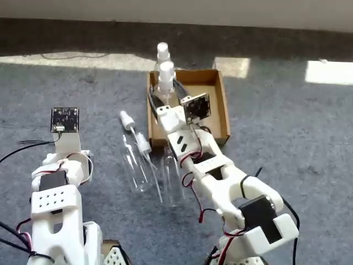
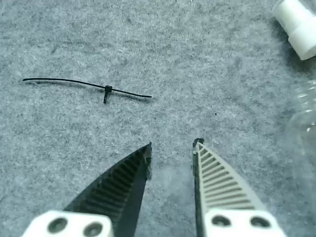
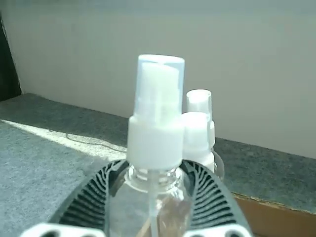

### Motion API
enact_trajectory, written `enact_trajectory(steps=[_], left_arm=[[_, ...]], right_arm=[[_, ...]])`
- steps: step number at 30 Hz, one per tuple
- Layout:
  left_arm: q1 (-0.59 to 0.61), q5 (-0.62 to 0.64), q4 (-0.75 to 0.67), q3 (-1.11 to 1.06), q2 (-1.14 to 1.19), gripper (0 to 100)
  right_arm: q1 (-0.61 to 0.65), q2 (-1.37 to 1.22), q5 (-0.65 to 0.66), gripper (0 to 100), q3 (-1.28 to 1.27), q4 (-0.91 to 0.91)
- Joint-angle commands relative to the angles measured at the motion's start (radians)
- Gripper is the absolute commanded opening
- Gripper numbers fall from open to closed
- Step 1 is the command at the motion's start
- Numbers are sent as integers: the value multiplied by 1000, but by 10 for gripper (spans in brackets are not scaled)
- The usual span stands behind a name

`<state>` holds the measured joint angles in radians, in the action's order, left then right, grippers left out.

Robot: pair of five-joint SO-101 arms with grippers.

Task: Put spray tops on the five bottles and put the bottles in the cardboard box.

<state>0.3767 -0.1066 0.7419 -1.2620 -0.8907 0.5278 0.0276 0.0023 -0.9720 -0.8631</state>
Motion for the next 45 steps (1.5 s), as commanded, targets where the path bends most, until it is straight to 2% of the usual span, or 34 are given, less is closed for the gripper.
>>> enact_trajectory(steps=[1,11,16,45], left_arm=[[-18,-6,-15,2,-5,141],[-18,-6,-15,2,-5,141],[-18,-6,-15,2,-5,141],[-18,-6,-15,2,-4,141]], right_arm=[[-12,10,-9,5,-1,-24],[-10,16,-9,5,-62,-25],[-10,12,-6,5,-99,-114],[24,-61,-9,5,-102,-117]])
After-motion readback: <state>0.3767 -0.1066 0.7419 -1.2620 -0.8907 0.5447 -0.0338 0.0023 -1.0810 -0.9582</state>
